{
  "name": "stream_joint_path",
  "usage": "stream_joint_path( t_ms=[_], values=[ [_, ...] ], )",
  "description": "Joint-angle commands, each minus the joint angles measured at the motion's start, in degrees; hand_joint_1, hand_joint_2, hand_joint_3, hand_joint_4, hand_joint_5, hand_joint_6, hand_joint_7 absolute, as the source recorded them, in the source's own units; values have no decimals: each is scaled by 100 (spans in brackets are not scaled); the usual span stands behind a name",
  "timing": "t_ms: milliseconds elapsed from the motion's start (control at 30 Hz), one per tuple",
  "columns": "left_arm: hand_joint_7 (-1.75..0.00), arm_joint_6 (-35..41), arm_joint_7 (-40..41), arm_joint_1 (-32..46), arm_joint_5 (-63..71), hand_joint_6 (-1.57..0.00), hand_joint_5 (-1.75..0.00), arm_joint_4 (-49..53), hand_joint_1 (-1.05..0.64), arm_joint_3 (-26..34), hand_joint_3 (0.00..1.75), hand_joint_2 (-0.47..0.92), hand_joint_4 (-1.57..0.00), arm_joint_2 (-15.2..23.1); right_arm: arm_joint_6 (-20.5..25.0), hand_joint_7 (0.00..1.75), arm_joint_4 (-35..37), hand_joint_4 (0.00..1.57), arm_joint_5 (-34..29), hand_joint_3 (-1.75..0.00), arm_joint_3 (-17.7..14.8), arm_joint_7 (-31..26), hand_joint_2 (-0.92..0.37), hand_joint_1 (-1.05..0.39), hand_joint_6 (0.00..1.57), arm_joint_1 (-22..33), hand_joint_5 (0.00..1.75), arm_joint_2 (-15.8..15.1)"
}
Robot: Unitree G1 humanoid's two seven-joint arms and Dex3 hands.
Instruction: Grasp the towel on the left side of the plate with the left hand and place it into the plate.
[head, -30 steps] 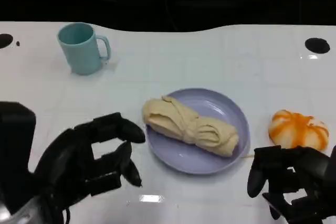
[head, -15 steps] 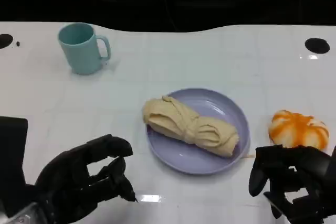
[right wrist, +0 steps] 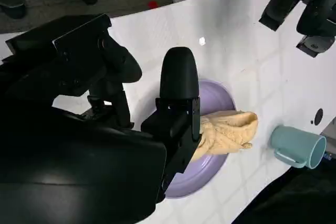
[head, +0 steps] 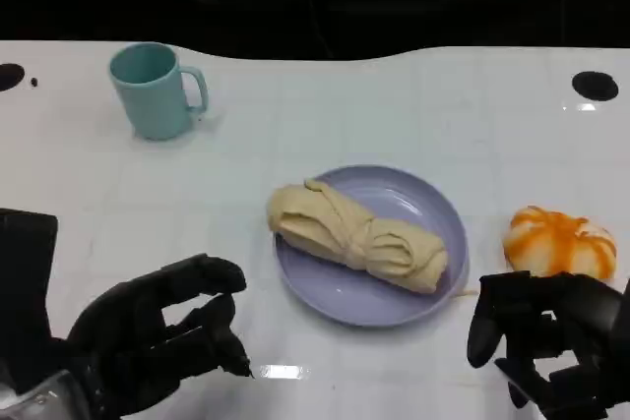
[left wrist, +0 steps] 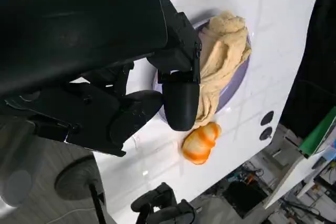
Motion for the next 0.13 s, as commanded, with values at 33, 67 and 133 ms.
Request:
stream_joint_path(
  t_ms=[33, 67, 133],
  values=[
    [-165, -171, -9, -14, 6, -61, -175, 11, -15, -33, 88, 74, -72, 128, -7, 143, 4, 68, 44, -107, -79, 12, -61, 8, 66, 15, 168, -56],
    [-165, -174, -4, -16, -7, -62, -175, 15, -16, -37, 88, 74, -73, 126, -10, 143, 8, 68, 46, -107, -82, 12, -61, 9, 67, 17, 168, -55],
    [-164, -179, 14, -9, 1, -62, -175, -17, -16, -64, 89, 74, -73, 137, -34, 143, 13, 68, 15, -106, -76, 1, -61, 9, 67, 21, 168, -63]
  ],
)
